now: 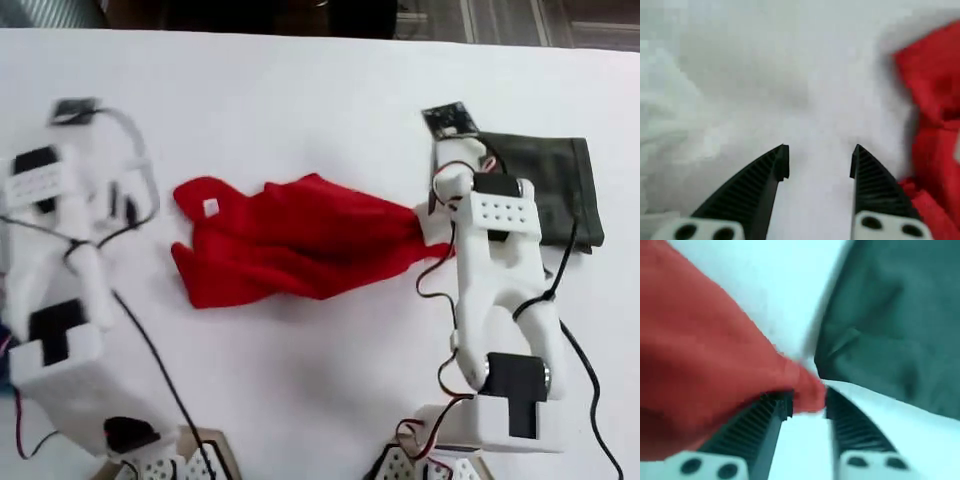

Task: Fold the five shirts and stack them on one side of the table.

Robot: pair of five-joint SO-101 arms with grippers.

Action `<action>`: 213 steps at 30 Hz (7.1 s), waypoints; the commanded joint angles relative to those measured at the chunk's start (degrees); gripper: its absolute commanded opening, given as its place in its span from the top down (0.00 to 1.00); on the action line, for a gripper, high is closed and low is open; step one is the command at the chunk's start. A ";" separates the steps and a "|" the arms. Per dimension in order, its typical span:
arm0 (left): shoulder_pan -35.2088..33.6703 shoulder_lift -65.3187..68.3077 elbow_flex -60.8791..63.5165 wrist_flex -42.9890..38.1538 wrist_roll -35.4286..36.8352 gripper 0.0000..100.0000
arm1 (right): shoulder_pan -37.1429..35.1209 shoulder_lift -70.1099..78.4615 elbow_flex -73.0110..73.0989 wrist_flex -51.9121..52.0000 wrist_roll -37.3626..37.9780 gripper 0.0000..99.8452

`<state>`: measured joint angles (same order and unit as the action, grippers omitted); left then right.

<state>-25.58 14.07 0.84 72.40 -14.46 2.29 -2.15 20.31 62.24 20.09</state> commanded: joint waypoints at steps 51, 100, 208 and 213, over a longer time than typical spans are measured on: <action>13.63 21.54 -42.77 14.24 19.08 0.97 | 0.92 -3.30 -0.09 -0.92 -5.54 0.71; 8.18 32.79 -37.67 20.48 28.04 0.77 | 0.92 -3.30 -0.09 -0.92 -5.54 0.71; -1.85 -18.55 15.78 15.21 -8.88 0.97 | -31.69 12.97 -22.42 39.08 -1.32 0.73; -1.49 -18.55 16.22 12.92 -8.88 0.97 | -29.85 -1.45 -12.13 39.08 8.26 0.73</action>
<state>-26.90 -2.11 17.27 86.81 -22.81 -29.36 6.64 4.31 99.87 24.13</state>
